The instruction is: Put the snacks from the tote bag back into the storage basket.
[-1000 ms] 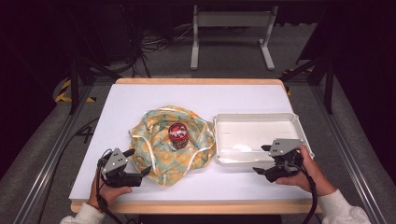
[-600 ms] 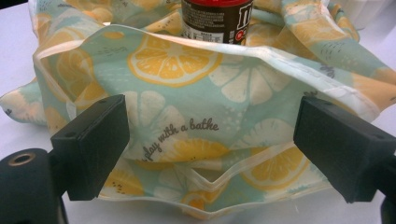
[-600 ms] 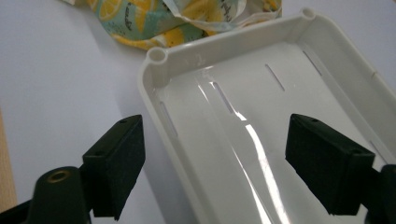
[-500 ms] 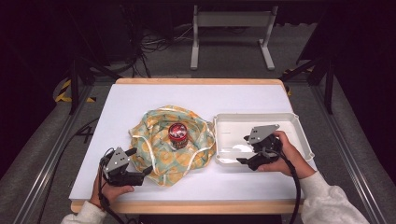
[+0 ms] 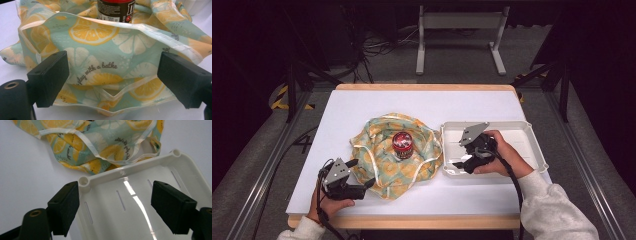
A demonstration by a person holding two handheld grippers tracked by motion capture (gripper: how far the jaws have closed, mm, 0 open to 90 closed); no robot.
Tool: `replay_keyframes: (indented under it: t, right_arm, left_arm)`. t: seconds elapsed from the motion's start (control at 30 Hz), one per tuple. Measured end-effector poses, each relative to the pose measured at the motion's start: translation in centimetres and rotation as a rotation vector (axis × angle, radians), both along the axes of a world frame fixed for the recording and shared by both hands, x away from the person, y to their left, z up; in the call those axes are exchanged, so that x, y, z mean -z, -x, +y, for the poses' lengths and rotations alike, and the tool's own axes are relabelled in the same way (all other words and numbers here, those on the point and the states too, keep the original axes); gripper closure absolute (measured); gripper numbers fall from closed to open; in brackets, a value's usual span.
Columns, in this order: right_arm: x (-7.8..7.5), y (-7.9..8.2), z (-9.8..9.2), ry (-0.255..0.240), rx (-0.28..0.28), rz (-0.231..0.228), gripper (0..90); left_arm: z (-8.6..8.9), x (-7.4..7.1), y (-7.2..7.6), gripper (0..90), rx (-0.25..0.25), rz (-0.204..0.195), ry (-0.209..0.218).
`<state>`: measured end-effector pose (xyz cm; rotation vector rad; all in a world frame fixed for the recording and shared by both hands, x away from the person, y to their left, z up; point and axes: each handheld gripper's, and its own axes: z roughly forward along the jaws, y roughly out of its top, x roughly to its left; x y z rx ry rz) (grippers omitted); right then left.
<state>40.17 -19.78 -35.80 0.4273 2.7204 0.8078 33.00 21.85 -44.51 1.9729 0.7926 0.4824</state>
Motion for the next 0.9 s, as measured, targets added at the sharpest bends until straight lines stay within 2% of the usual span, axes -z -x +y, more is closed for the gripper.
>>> replay_keyframes:
  t: [0.1,0.23,0.73,0.9]
  right_arm:
    - [-0.2,-0.5,0.6,-0.001,0.011,-0.001,24.8]
    - [-0.4,-1.0,1.4,0.001,-0.004,0.005,25.1]
    - [-0.8,-2.7,5.7,0.067,-0.053,0.016,25.5]
    - [-1.0,-3.2,6.8,0.063,-0.067,0.020,25.5]
  left_arm:
    - [0.1,0.0,0.0,11.1,-0.001,-0.002,0.002]
    - [0.3,0.0,0.2,11.1,-0.006,0.000,0.009]
    - [0.6,0.0,0.4,11.1,-0.011,-0.002,0.012]
    - [0.6,0.0,0.5,11.1,-0.007,-0.003,0.008]
